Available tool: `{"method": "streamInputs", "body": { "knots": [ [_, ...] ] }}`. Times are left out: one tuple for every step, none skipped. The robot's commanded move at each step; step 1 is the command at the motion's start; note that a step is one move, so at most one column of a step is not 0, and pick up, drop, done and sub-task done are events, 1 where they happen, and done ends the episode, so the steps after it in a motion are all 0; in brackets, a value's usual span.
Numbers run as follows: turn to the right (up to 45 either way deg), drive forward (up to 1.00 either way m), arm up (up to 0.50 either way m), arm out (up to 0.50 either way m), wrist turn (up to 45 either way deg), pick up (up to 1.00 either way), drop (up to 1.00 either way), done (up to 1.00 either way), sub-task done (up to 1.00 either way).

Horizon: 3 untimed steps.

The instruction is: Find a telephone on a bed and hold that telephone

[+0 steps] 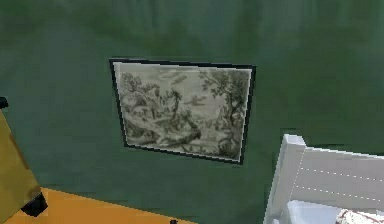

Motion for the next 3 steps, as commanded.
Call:
{"method": "streamInputs", "body": {
  "knots": [
    [0.0,0.00,0.00,0.00,0.0,1.00,0.00,0.00,0.00],
    [0.0,0.00,0.10,0.00,0.0,0.00,0.00,0.00,0.00],
    [0.0,0.00,0.00,0.00,0.0,0.00,0.00,1.00,0.00]
  ]
}}
